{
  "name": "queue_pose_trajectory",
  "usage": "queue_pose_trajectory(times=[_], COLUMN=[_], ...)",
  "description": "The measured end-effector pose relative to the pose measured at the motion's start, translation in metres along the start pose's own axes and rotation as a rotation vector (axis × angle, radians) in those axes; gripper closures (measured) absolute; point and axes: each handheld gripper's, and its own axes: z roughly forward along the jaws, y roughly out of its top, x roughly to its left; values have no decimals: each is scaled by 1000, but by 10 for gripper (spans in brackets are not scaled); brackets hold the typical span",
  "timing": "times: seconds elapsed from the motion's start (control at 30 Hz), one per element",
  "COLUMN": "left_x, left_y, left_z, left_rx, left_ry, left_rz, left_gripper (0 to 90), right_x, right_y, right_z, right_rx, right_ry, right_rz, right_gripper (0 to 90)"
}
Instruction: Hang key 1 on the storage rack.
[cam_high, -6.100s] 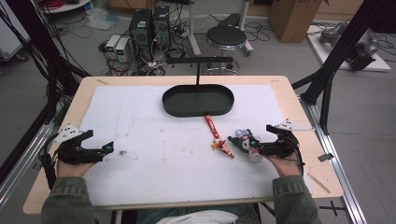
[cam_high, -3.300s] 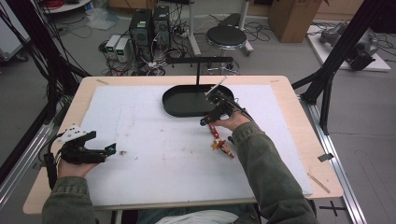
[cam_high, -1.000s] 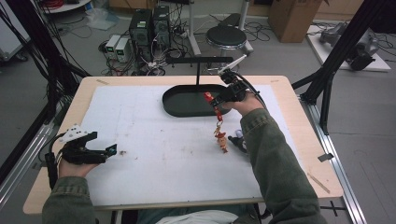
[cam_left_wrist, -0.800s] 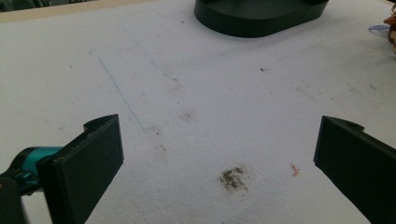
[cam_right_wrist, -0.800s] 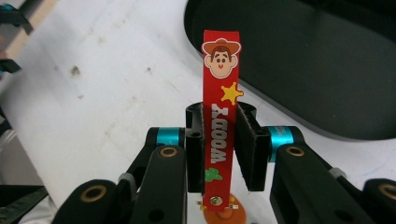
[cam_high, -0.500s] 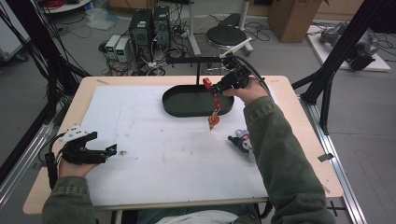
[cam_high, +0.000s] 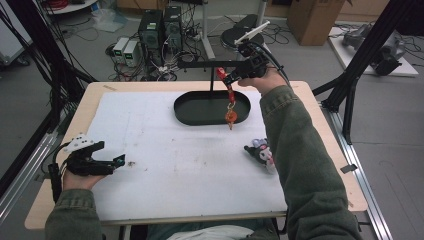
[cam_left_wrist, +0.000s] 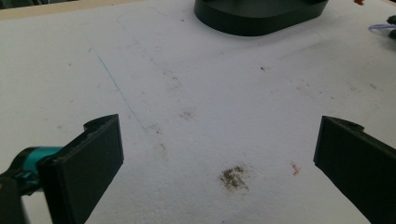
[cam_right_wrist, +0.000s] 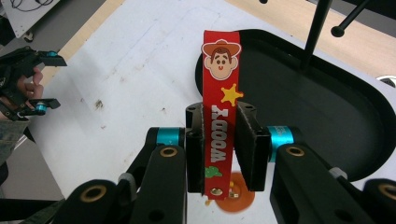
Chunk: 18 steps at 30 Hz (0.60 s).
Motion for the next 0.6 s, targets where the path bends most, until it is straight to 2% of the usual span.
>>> queue_pose_trajectory(times=[0.47,0.6], left_x=[0,1], left_y=[0,0], left_z=[1,1], left_rx=[-1,-2], left_ry=[-7,-7], left_rz=[-2,-2], left_gripper=[19,19], right_x=[-14,-20], right_y=[20,29], right_z=[-2,-4], right_rx=[-16,-33], right_ry=[-8,-12], right_rz=[42,40], right_gripper=[751,751])
